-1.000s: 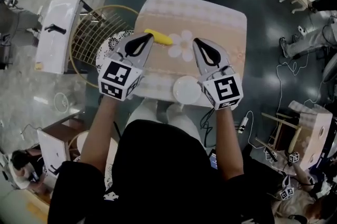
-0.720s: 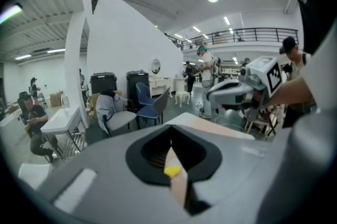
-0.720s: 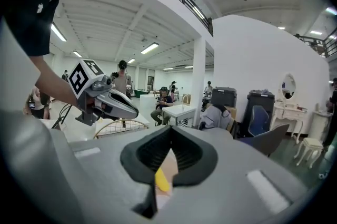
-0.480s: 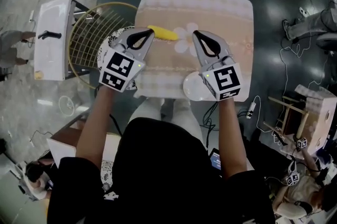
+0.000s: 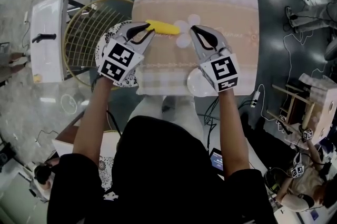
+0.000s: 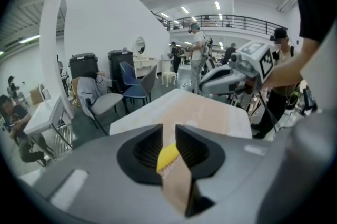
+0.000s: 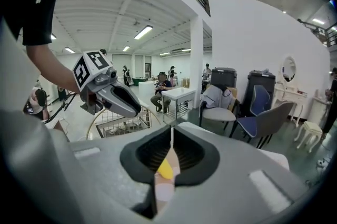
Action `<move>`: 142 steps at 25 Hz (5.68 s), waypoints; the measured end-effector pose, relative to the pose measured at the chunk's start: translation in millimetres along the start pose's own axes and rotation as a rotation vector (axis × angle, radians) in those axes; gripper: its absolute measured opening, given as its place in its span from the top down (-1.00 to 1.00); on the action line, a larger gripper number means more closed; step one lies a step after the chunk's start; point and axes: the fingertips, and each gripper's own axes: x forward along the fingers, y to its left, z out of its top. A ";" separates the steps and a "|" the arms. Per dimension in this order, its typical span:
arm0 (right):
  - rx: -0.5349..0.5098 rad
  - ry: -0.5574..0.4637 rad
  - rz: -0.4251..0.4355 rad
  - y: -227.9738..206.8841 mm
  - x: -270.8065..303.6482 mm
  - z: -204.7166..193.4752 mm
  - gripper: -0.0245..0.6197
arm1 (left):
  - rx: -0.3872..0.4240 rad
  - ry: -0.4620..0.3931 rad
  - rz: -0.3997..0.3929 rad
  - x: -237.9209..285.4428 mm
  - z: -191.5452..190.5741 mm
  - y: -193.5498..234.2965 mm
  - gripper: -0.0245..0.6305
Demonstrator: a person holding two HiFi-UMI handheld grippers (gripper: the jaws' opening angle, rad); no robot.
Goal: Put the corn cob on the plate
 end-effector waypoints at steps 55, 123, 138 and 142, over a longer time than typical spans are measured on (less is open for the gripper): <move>0.036 0.435 0.267 31.2 148.6 -191.0 0.17 | 0.398 0.547 -0.325 146.2 -182.7 37.7 0.04; -0.057 0.530 0.161 32.1 -7.4 -221.2 0.22 | 0.582 0.515 -0.534 152.6 -135.9 -107.7 0.09; -0.009 0.591 0.141 49.7 -80.5 -253.1 0.23 | 0.627 0.504 -0.619 154.8 -139.6 -189.3 0.09; 0.005 0.602 0.146 55.2 -93.1 -262.7 0.23 | 0.640 0.510 -0.630 155.2 -143.8 -205.3 0.09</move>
